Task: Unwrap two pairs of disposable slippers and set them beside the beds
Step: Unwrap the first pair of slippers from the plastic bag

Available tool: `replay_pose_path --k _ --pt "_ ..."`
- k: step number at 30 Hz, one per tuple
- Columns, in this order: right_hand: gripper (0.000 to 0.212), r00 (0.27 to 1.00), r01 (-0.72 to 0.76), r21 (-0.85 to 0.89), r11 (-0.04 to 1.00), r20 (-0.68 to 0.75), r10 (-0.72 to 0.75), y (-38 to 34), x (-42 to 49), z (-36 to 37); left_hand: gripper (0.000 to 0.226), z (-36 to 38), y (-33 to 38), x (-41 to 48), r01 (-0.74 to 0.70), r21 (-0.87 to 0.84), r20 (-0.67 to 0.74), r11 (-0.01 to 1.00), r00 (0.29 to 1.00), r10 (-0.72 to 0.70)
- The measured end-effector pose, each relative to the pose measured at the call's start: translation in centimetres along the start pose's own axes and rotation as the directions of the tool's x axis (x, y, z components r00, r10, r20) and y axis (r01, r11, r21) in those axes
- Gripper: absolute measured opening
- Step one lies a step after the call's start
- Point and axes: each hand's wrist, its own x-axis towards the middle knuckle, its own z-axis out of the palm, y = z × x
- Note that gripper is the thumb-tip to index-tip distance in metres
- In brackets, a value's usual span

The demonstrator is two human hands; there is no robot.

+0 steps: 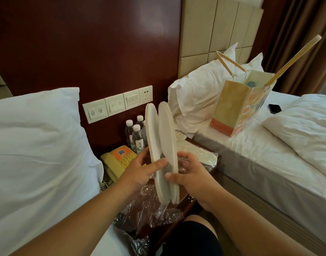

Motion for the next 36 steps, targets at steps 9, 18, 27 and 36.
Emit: replay_pose_path --k 9,18,27,36 --pt "0.051 0.911 -0.364 0.302 0.881 -0.083 0.405 7.8 5.0 1.4 0.046 -9.0 -3.2 1.8 0.176 0.218 -0.400 0.960 0.914 -0.077" --pt "0.032 0.828 -0.514 0.213 0.831 -0.132 0.545 13.4 7.9 4.9 0.048 -8.1 -9.6 2.2 0.363 0.202 -0.284 0.910 0.910 -0.300" --pt "0.011 0.871 -0.483 -0.232 0.844 -0.223 0.437 13.7 8.7 3.1 0.068 -6.8 -12.6 1.8 0.372 0.790 -0.349 0.488 0.927 -0.141" --pt "0.058 0.968 -0.230 -0.542 0.808 -0.214 0.132 9.7 8.8 -0.3 0.083 -3.3 -9.0 2.8 0.161 0.918 -0.205 0.362 0.975 0.084"
